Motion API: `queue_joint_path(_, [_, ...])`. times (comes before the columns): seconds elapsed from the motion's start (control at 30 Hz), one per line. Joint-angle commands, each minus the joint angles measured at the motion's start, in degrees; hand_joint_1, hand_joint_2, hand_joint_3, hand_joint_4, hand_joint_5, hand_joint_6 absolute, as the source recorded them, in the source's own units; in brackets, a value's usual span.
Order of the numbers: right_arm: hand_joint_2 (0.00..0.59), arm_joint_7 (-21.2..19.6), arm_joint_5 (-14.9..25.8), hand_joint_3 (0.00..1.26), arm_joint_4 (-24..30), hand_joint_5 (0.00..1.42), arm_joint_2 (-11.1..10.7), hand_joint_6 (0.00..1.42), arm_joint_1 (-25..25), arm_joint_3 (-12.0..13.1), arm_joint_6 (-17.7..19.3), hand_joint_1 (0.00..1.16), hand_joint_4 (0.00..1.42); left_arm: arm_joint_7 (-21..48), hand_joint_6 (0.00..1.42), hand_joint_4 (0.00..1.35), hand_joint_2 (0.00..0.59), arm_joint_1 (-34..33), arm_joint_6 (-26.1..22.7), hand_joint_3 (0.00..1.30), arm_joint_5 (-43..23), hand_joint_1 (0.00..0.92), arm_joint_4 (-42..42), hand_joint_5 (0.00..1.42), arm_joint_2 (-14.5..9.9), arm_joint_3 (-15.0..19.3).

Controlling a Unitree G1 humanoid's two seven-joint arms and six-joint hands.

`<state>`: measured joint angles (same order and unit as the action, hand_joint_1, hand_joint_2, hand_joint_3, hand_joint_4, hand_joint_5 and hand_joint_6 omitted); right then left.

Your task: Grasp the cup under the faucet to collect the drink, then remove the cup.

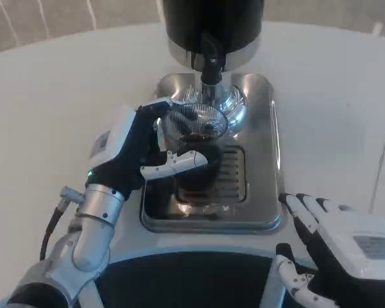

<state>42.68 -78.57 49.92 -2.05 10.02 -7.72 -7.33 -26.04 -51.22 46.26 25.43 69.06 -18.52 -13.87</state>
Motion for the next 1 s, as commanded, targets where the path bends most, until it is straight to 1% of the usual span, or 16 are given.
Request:
queue_joint_path(0.03, [0.586, 0.1, 0.2, 0.02, 0.5, 0.0, 0.2, 0.0, 0.4, 0.0, -0.2, 0.01, 0.0, -0.7, 1.42, 1.09, 0.031, 1.6, 1.8, 0.93, -0.6, 0.586, -1.0, 1.35, -1.6, 1.6])
queue_joint_path(0.13, [0.586, -0.2, 0.2, 0.02, 0.4, 0.0, 0.4, 0.0, 0.4, -0.3, -0.1, 0.01, 0.0, -0.6, 1.42, 1.09, 0.026, 2.4, 3.0, 0.93, -0.8, 0.588, -1.9, 1.36, -2.7, 2.5])
queue_joint_path(0.4, [0.586, -0.7, 0.6, 0.02, 0.5, 0.0, 0.3, 0.0, 0.2, -0.6, 0.0, 0.01, 0.0, 0.3, 1.42, 1.09, 0.023, 4.0, 4.8, 0.93, -1.2, 0.59, -3.6, 1.36, -4.7, 4.3])
queue_joint_path(0.5, [0.586, -0.7, 0.6, 0.02, 0.4, 0.0, 0.4, 0.0, 0.0, -0.7, 0.0, 0.01, 0.0, 0.8, 1.42, 1.09, 0.023, 5.1, 5.9, 0.93, -1.7, 0.59, -4.6, 1.36, -5.9, 5.4])
queue_joint_path(0.67, [0.586, -0.7, 0.6, 0.02, 0.6, 0.0, 0.4, 0.0, -0.1, -0.8, 0.1, 0.01, 0.0, 1.7, 1.42, 1.09, 0.023, 6.4, 6.9, 0.94, -2.4, 0.591, -5.9, 1.36, -7.2, 7.0])
queue_joint_path(0.77, [0.586, -0.6, 0.6, 0.02, 0.7, 0.0, 0.4, 0.0, -0.6, -0.7, 0.1, 0.01, 0.0, 2.7, 1.42, 1.09, 0.022, 7.5, 7.8, 0.93, -3.3, 0.591, -7.0, 1.36, -8.2, 8.3])
queue_joint_path(1.0, [0.586, -0.3, 0.9, 0.02, 0.4, 0.0, -0.1, 0.0, -2.2, -0.1, 0.0, 0.01, 0.0, 4.3, 1.42, 1.09, 0.022, 10.0, 8.8, 0.94, -4.0, 0.591, -9.9, 1.36, -10.3, 10.2])
